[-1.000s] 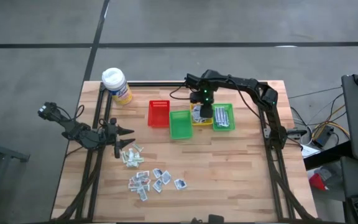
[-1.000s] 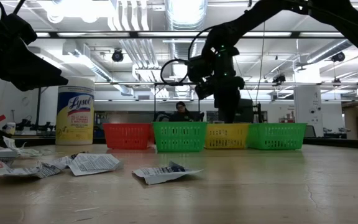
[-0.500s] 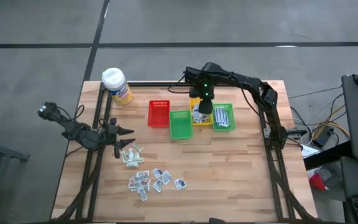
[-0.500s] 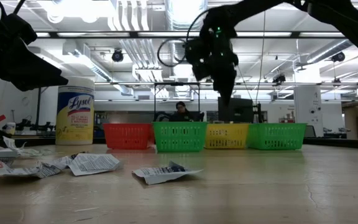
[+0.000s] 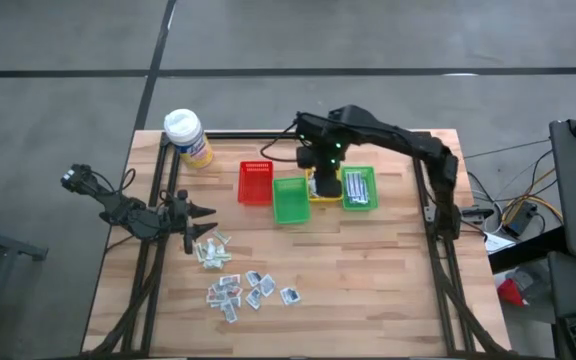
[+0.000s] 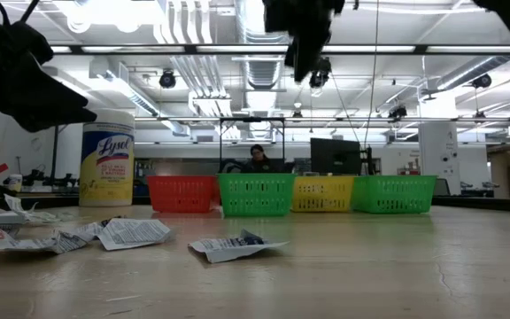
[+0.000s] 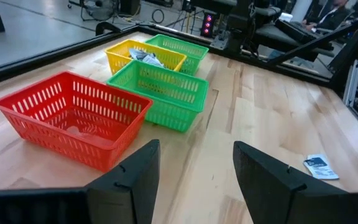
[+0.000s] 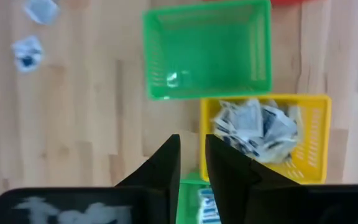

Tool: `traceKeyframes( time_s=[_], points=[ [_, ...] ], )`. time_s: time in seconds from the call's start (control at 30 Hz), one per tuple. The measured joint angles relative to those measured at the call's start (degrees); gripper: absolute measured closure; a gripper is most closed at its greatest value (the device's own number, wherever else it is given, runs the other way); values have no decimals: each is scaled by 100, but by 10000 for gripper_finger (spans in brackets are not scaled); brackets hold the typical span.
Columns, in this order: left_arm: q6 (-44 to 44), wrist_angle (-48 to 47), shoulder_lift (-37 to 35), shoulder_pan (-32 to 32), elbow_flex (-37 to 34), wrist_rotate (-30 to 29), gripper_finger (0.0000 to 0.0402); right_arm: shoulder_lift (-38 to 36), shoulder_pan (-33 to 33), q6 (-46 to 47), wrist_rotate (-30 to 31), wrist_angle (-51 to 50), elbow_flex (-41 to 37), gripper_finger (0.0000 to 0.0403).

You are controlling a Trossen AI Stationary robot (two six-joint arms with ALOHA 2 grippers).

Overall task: Pick & Place First Aid Supplies
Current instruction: Put the alcohol pad into the yellow basket

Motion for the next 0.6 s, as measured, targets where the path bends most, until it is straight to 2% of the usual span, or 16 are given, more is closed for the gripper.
traceKeyframes(
  time_s=[0.33,0.6],
  points=[
    [-354,0,0,0,0,2,204,-1030,1025,665,0,548,-400,336],
    [-474,77,0,-2,-9,6,204,-1190,1886,1068,1,828,-436,331]
  ],
)
